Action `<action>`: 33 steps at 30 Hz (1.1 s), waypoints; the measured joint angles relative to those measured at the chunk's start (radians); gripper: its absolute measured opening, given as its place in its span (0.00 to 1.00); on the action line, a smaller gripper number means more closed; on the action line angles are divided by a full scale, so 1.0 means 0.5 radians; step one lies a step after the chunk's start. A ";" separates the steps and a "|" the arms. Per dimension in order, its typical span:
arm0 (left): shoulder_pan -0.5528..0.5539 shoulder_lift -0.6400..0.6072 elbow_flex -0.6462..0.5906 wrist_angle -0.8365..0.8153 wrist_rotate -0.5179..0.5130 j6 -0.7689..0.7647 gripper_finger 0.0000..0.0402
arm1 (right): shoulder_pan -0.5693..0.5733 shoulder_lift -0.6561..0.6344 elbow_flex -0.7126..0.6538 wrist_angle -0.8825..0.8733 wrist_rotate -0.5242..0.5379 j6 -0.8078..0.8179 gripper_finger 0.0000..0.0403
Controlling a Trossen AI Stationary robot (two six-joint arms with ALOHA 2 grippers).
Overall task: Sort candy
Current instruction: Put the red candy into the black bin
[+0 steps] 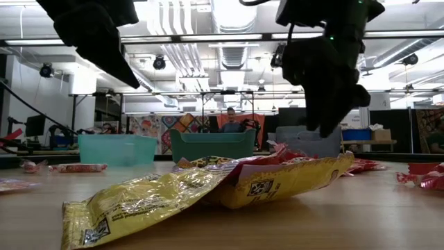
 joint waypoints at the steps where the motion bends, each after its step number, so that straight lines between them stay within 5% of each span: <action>1: 0.001 0.000 0.000 0.003 -0.001 0.004 0.26 | 0.012 0.017 0.000 0.002 0.000 0.017 0.45; 16: 0.002 0.023 0.000 0.089 -0.020 0.194 0.26 | 0.015 0.319 0.001 0.256 0.001 0.049 0.32; 29: 0.002 0.047 -0.002 0.111 -0.020 0.277 0.26 | 0.016 0.440 0.008 0.331 0.056 0.055 0.30; 33: 0.002 0.056 -0.020 0.108 -0.020 0.284 0.26 | 0.016 0.440 0.005 0.384 0.063 0.037 0.22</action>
